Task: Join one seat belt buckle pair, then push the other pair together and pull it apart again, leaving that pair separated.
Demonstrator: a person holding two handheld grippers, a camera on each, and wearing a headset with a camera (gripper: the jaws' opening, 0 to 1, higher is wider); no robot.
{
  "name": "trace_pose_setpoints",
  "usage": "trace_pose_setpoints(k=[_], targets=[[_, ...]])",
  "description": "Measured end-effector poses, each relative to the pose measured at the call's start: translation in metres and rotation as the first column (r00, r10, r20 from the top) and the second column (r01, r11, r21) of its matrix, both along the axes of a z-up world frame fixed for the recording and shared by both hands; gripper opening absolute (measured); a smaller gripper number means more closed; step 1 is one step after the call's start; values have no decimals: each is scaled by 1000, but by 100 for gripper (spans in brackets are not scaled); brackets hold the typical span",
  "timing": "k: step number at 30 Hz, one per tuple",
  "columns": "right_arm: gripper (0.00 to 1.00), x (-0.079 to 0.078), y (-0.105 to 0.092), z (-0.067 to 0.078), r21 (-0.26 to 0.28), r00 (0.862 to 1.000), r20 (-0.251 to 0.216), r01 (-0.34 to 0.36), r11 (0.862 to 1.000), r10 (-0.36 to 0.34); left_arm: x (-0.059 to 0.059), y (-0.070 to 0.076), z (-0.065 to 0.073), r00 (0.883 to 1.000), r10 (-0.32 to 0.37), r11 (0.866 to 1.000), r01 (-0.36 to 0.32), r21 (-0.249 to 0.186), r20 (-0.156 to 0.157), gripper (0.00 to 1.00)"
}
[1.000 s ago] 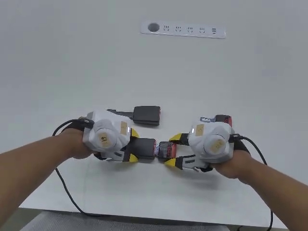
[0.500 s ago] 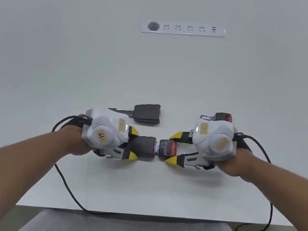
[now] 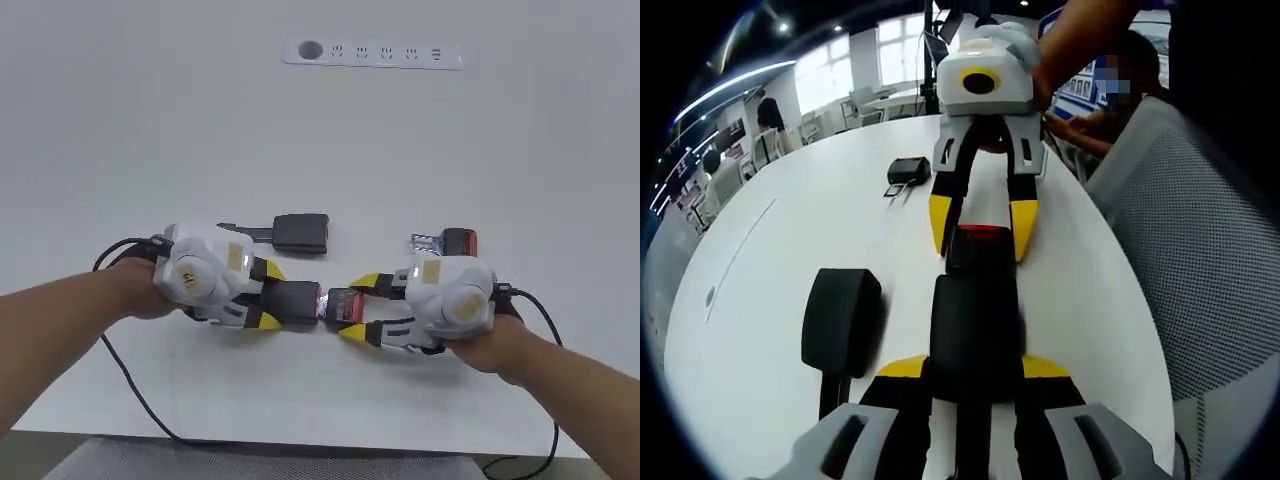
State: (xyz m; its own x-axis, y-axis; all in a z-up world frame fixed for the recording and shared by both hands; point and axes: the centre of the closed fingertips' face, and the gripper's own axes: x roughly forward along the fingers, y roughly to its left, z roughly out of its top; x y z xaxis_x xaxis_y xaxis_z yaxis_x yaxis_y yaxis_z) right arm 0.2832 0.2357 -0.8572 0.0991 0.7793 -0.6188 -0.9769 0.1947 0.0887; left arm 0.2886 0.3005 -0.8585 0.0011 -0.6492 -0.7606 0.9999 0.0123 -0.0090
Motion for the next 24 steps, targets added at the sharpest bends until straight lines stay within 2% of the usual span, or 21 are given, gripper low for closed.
trace_pose_setpoints(k=[4, 7, 12, 14, 19, 24], targets=[[34, 0, -1, 0, 9, 1000, 5, 5, 1000, -5, 1, 0, 0, 1000, 8, 1000, -8, -16, -5, 33], [33, 0, -1, 0, 12, 1000, 14, 8, 1000, -8, 2, 0, 0, 999, 25, 999, -26, -32, -26, 33], [33, 1, -1, -1, 15, 1000, 30, 8, 1000, -8, 1, -1, 1, 1000, 23, 999, -23, -38, -19, 33], [33, 0, -2, -1, 10, 998, 55, 5, 1000, -5, 1, -1, 1, 1000, 21, 999, -22, -43, -20, 32], [33, 1, -2, -1, 16, 999, 46, 14, 1000, -15, 0, -1, 2, 1000, 3, 999, -3, -37, -17, 32], [33, 0, -2, -1, 20, 999, 48, 16, 1000, -17, 0, -1, 2, 1000, 13, 999, -15, -48, -24, 32]])
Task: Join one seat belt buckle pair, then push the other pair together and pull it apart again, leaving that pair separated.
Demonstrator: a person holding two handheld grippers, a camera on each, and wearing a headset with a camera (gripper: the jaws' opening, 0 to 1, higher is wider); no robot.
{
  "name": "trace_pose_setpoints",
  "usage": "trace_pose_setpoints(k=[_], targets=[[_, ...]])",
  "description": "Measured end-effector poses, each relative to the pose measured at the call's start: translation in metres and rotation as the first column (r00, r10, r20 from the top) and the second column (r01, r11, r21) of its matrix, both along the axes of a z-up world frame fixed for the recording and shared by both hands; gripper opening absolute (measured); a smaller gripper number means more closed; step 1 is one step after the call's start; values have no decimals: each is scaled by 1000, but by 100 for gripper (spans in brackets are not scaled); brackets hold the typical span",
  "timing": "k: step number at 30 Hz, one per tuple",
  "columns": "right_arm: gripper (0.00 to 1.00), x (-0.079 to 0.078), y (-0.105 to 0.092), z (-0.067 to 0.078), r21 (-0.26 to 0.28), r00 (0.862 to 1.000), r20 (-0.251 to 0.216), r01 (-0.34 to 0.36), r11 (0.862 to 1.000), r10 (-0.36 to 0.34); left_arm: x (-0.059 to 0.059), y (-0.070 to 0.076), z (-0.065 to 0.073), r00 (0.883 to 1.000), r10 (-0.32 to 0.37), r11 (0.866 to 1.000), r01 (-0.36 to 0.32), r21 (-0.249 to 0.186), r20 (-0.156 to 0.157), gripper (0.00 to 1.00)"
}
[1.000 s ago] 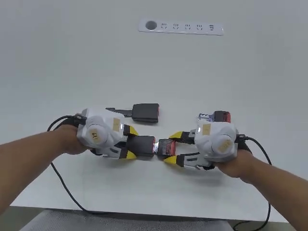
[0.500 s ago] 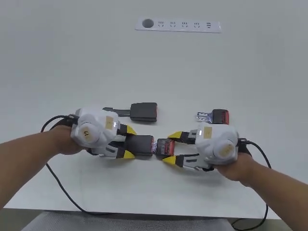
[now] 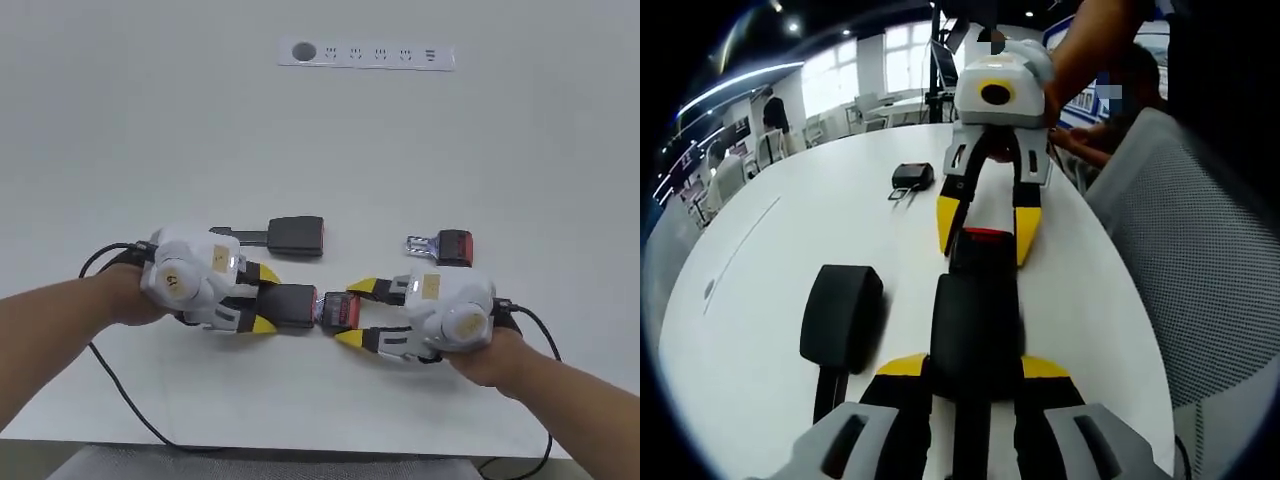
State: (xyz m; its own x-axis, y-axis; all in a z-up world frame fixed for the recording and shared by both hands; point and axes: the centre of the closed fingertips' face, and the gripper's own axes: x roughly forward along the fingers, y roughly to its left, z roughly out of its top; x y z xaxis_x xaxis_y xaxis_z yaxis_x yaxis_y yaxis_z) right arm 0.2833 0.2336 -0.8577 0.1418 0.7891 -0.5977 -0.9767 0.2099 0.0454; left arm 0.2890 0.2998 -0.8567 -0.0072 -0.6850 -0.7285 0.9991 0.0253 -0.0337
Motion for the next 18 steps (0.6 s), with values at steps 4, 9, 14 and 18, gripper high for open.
trace_pose_setpoints(k=[4, 9, 14, 18], targets=[[33, -1, 0, 0, 7, 1000, -4, 8, 1000, -8, 0, 0, -1, 1000, -3, 1000, 3, -2, 7, 32], [33, -2, 0, 0, 2, 1000, 11, 6, 1000, -6, -1, 1, -2, 1000, -15, 1000, 15, 2, 20, 32], [33, -2, 0, 0, 7, 1000, 5, 16, 1000, -16, -1, 2, -3, 1000, -18, 1000, 18, 1, 19, 32], [33, -3, 1, 0, 3, 1000, 10, 13, 1000, -13, -2, 3, -3, 1000, -21, 1000, 21, 0, 17, 32]])
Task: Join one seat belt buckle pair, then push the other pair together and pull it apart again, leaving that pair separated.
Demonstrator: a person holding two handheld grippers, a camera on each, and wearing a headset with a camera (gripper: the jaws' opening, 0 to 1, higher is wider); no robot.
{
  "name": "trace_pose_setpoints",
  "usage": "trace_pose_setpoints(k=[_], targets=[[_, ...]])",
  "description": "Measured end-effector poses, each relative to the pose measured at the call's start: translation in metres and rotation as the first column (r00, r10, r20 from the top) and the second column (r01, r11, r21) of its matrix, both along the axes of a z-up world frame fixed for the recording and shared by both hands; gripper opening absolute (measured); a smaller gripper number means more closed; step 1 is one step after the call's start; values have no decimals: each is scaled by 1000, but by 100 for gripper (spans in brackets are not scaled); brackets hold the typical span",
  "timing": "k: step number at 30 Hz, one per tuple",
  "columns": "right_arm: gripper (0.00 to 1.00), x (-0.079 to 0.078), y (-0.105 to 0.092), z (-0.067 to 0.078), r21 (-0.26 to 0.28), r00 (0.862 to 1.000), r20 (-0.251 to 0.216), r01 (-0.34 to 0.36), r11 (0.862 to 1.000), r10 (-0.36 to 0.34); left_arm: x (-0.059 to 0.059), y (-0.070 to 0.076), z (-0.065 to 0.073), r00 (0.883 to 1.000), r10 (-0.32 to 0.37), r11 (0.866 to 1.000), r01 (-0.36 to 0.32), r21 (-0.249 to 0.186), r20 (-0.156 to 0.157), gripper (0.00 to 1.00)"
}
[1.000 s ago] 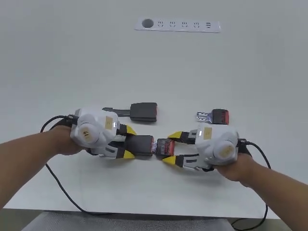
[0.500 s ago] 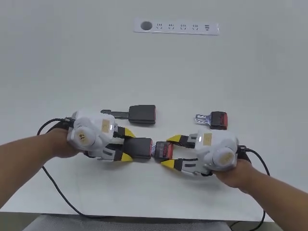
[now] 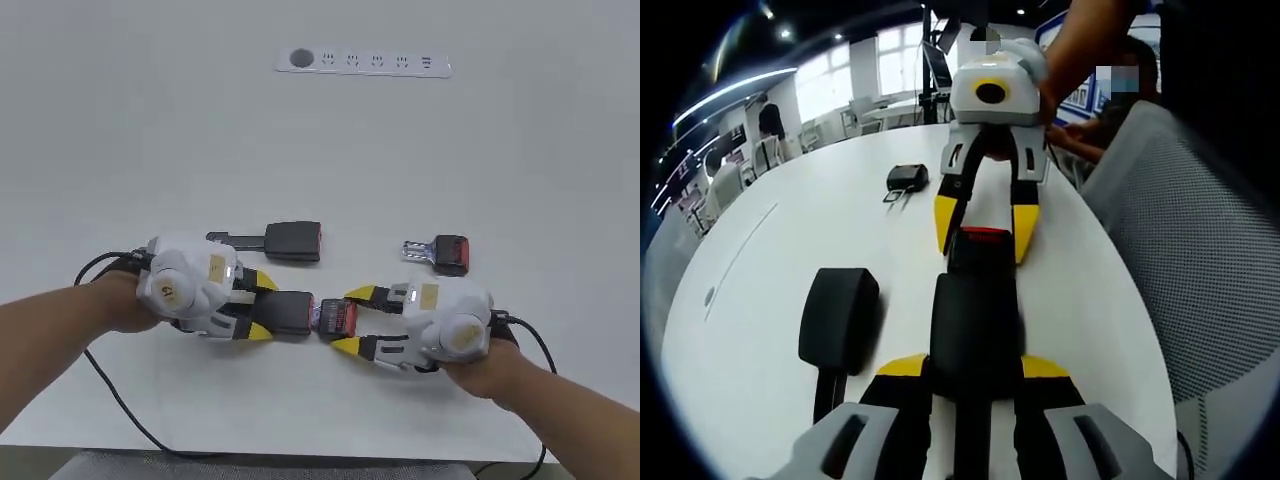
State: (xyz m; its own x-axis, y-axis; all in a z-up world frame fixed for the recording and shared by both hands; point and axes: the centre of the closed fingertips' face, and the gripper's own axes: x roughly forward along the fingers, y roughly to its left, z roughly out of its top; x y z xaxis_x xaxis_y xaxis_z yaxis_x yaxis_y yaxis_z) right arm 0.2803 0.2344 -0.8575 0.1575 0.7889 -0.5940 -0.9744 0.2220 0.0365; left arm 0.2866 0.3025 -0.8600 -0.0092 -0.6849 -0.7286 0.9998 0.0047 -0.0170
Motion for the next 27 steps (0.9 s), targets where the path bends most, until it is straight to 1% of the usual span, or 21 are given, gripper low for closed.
trace_pose_setpoints(k=[1, 4, 6, 8, 9, 12, 13, 14, 15, 16, 17, 18, 19, 20, 21, 22, 23, 24, 25, 27], targets=[[33, -1, 0, 0, 3, 1000, -6, 2, 1000, -1, 0, 0, 0, 1000, 0, 1000, 0, -5, 2, 32], [33, -1, 0, 0, 4, 1000, -3, 3, 1000, -3, 0, 0, 1, 1000, 3, 1000, -3, -6, 1, 32], [34, -1, 0, -1, -12, 1000, 19, -18, 1000, 18, 0, -1, 1, 1000, -10, 1000, 10, 2, 6, 32], [34, -2, 0, 0, -18, 1000, 13, -21, 1000, 21, -1, -2, 1, 1000, -22, 1000, 22, 18, 12, 33], [34, -2, 0, 0, -27, 999, 24, -31, 999, 32, -1, -2, 1, 1000, -21, 1000, 20, 20, 11, 33], [35, -2, 1, 0, -35, 999, 21, -27, 999, 28, -1, -3, 1, 1000, -14, 999, 14, 40, 7, 33], [36, -2, 1, -1, -50, 999, 25, -26, 998, 27, -2, -3, 2, 1000, -17, 998, 16, 57, 10, 33], [36, -2, 1, -3, -81, 998, 44, -32, 996, 36, -2, -4, 2, 1000, -19, 998, 18, 67, 11, 33], [36, -1, 0, -3, -95, 998, 56, -31, 995, 37, -3, -3, 1, 1000, -13, 996, 12, 83, 14, 33], [38, -3, 1, -5, -117, 998, 56, -32, 993, 39, -4, -3, 1, 1000, -18, 996, 16, 91, 19, 34], [41, -1, 4, -2, -102, 998, 60, -9, 995, 15, -2, -4, 2, 997, -34, 995, 27, 97, 65, 34], [49, -2, 4, 0, -107, 999, 48, 7, 994, -2, 1, -4, 4, 994, -33, 995, 22, 101, 109, 35], [61, -1, 5, 2, -94, 999, 36, 24, 995, -21, 2, -3, 5, 992, -10, 994, -3, 107, 126, 38], [76, 2, 9, 11, -49, 997, 30, 66, 997, -64, -5, -5, 8, 995, -15, 996, 6, 89, 99, 43], [82, 5, 9, 17, -24, 996, 37, 78, 997, -77, -11, -8, 15, 997, -3, 998, -1, 56, 72, 48], [83, 6, 9, 22, -1, 996, 42, 84, 996, -84, -11, -8, 18, 998, 15, 999, -18, 47, 67, 56], [82, 6, 6, 27, 2, 995, 45, 84, 996, -84, -9, -7, 22, 996, 44, 998, -48, 38, 82, 62], [82, 6, 4, 30, 3, 995, 43, 91, 996, -91, -7, -6, 24, 995, 61, 997, -64, 32, 84, 66], [84, 7, 2, 33, 4, 993, 46, 105, 994, -105, -5, -5, 28, 991, 106, 994, -107, 16, 79, 71], [85, 8, -2, 36, 10, 992, 45, 114, 993, -114, 0, -5, 35, 986, 156, 988, -155, -12, 65, 78]])
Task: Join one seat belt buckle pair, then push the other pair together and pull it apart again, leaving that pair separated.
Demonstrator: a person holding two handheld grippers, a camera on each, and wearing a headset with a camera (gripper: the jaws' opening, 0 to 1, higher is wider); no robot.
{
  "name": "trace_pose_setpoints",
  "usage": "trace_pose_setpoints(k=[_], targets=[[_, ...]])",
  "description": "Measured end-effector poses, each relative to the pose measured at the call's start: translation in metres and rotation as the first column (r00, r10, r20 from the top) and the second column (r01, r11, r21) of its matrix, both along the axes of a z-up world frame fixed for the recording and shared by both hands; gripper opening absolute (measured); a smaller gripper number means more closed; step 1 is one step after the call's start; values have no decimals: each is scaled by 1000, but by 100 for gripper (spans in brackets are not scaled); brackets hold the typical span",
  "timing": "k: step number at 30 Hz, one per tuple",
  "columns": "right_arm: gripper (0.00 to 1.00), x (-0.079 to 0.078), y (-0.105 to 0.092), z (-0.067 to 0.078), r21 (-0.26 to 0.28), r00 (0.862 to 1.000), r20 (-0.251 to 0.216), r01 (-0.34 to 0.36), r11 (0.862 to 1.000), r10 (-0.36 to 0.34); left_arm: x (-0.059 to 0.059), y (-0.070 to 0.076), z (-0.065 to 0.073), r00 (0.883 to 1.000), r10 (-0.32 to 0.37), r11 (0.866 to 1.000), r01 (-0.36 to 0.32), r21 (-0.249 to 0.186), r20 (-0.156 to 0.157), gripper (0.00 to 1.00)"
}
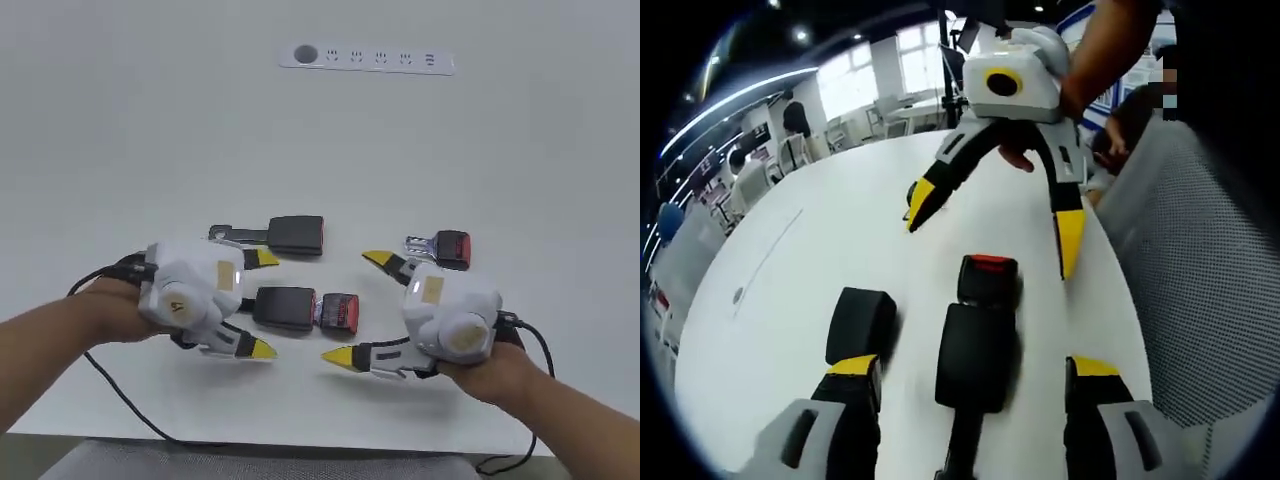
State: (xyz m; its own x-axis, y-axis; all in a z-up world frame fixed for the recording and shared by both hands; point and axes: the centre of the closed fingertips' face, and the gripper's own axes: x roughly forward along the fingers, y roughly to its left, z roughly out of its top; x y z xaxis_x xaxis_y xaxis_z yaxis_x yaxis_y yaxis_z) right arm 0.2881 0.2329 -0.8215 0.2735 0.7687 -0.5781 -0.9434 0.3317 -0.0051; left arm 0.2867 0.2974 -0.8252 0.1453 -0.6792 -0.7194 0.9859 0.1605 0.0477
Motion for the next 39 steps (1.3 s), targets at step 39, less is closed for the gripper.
trace_pose_setpoints(k=[39], targets=[[80, 87, -134, -9, -137, 991, -121, 33, 990, -50, 92, 21, 9, 998, 70, 997, -70, 28, 4, 74]])
